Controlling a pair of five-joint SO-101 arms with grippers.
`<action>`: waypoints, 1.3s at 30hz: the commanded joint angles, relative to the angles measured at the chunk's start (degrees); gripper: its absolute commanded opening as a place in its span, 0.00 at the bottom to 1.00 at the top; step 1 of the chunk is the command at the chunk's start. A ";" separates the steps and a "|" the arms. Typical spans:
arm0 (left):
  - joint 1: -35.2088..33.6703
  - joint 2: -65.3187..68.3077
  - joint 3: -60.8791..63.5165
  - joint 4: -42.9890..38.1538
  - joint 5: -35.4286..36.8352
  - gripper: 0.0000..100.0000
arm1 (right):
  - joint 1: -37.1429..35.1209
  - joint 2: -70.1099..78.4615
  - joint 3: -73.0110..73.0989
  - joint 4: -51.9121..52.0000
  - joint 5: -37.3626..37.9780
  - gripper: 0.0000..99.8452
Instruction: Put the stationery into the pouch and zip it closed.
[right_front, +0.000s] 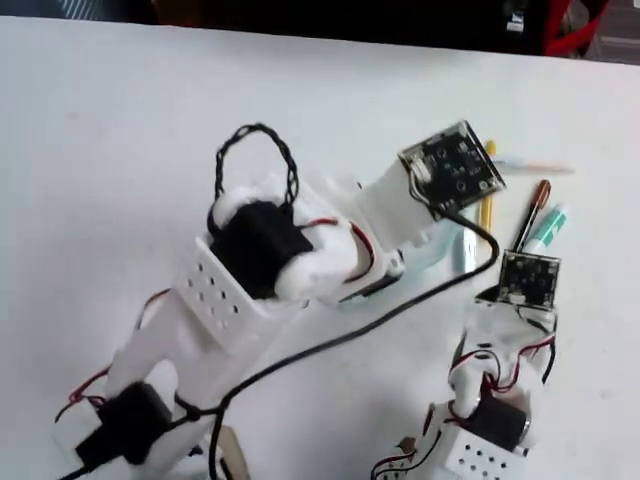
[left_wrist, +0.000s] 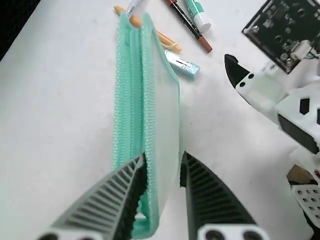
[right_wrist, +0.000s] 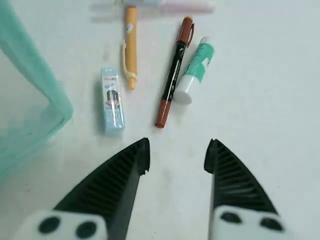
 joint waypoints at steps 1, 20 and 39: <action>-0.22 0.75 5.10 -0.35 -0.35 0.13 | 0.66 -0.40 -10.81 0.13 0.00 0.19; -0.66 0.48 2.64 -0.44 -0.18 0.13 | 7.25 54.29 -80.00 24.84 -14.07 0.19; -0.75 0.48 2.73 2.29 -0.44 0.13 | -8.84 66.68 -104.62 40.22 58.29 0.31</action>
